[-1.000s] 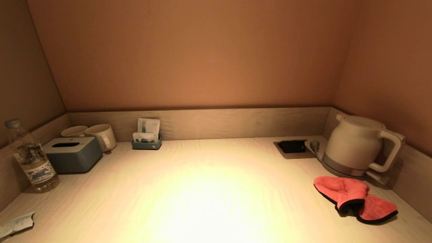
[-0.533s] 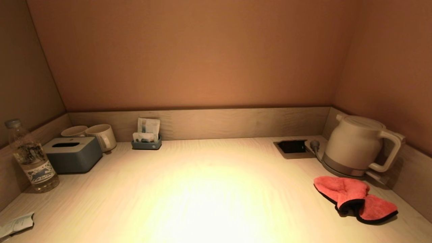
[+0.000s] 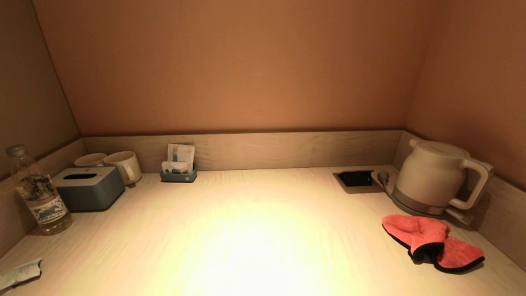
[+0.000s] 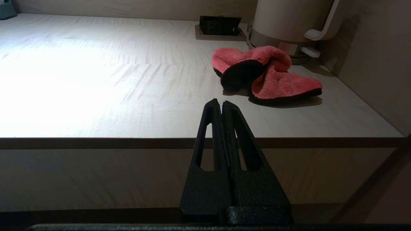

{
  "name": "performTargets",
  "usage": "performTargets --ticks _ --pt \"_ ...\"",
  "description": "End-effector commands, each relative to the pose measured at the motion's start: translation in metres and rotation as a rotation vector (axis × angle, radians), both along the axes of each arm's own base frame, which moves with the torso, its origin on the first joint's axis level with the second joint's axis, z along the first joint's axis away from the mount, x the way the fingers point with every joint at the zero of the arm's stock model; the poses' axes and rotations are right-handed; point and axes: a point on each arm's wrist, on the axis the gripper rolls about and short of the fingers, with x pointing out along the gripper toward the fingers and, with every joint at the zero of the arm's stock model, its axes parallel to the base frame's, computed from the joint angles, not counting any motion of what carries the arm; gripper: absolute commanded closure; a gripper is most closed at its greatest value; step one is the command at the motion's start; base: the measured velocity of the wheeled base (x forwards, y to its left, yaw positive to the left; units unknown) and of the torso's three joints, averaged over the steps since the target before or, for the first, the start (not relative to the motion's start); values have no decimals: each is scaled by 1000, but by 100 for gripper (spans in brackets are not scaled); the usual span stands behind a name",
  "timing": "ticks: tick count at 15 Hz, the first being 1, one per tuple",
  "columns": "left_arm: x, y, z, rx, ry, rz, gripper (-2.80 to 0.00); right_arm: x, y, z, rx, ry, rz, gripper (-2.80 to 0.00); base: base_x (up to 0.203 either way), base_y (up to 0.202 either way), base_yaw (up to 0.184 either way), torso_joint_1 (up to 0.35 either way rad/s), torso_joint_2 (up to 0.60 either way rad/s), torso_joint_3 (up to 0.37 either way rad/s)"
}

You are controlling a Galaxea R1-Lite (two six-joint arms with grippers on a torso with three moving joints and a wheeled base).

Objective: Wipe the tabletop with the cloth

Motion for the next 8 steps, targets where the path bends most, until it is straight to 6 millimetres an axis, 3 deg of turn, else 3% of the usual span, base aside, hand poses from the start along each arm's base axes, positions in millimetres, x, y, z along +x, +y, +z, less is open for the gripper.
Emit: performTargets --ticks 1,8 --pt "0 0 0 0 -1 0 0 0 0 0 0 0 0 0 0 0 0 0 0 0" --pt "0 0 0 0 0 -1 0 0 0 0 13 -2 -1 0 0 0 0 0 0 0"
